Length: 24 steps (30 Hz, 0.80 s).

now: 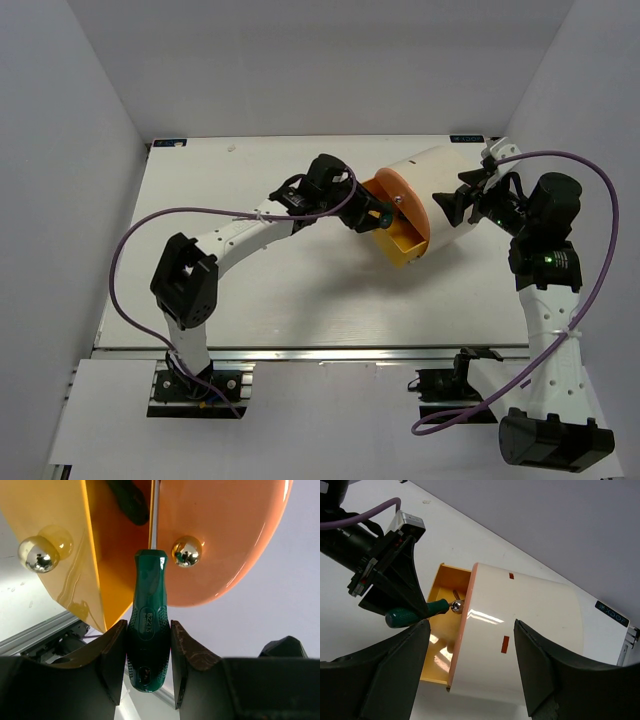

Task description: Sort the tools into containers

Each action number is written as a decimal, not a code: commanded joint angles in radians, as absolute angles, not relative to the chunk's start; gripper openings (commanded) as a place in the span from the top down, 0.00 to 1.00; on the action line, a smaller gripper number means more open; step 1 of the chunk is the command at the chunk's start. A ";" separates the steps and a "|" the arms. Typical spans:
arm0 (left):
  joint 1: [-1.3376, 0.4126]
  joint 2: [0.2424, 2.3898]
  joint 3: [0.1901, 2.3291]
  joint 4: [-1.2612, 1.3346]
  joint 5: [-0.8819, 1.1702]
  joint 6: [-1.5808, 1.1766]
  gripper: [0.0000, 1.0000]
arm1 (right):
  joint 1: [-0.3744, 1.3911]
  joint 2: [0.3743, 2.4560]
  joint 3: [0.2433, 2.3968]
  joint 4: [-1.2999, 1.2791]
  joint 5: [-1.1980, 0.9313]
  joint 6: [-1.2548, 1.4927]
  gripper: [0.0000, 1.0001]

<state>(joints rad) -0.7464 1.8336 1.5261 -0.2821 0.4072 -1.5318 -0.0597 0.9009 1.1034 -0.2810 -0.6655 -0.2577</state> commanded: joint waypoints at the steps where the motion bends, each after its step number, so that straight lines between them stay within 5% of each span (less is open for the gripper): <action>1: -0.755 1.824 1.600 -0.242 0.405 -1.532 0.68 | -0.067 0.881 1.101 -0.241 -0.676 -0.241 0.27; 9: -0.761 1.833 1.595 -0.212 0.429 -1.531 0.41 | -0.068 0.877 1.100 -0.241 -0.672 -0.238 0.27; 18: -0.770 1.835 1.631 -0.196 0.451 -1.526 0.39 | -0.069 0.882 1.106 -0.239 -0.672 -0.239 0.27; 22: -0.767 1.792 1.632 -0.195 0.442 -1.470 0.49 | -0.069 0.881 1.106 -0.242 -0.692 -0.248 0.27; 24: -0.756 1.748 1.615 -0.198 0.433 -1.380 0.80 | -0.069 0.877 1.109 -0.253 -0.718 -0.273 0.27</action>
